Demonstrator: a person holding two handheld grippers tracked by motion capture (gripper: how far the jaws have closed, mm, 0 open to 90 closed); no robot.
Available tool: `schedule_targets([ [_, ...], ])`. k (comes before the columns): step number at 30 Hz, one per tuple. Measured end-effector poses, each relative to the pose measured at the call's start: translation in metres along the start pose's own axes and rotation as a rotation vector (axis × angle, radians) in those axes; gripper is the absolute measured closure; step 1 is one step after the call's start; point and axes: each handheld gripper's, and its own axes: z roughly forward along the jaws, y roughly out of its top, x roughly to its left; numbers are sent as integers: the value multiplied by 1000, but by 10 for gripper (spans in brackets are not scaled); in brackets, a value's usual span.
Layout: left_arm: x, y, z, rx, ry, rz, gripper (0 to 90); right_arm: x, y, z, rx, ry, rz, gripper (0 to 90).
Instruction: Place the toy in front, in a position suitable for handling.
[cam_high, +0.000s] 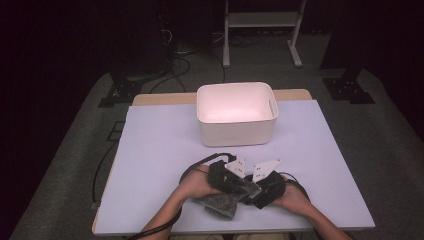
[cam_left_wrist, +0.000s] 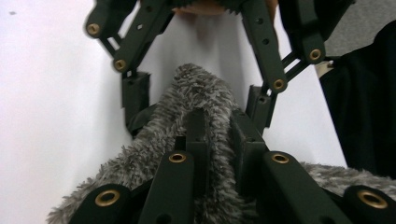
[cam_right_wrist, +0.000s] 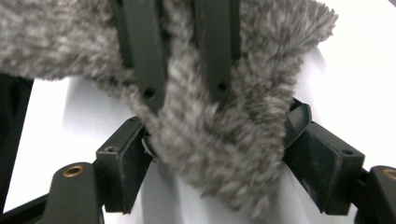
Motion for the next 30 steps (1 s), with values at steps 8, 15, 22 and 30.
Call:
schedule_targets([
  [8,11,-6,-10,11,95,-78,794,0,0,0,-2,4,1,239],
  [15,17,8,5,10,48,-59,793,-2,-2,0,-7,18,17,239],
  [22,20,-4,-6,15,83,-101,794,-2,-1,1,-10,20,13,240],
  [30,13,1,1,-29,22,-67,793,-2,-1,2,-10,18,11,239],
])
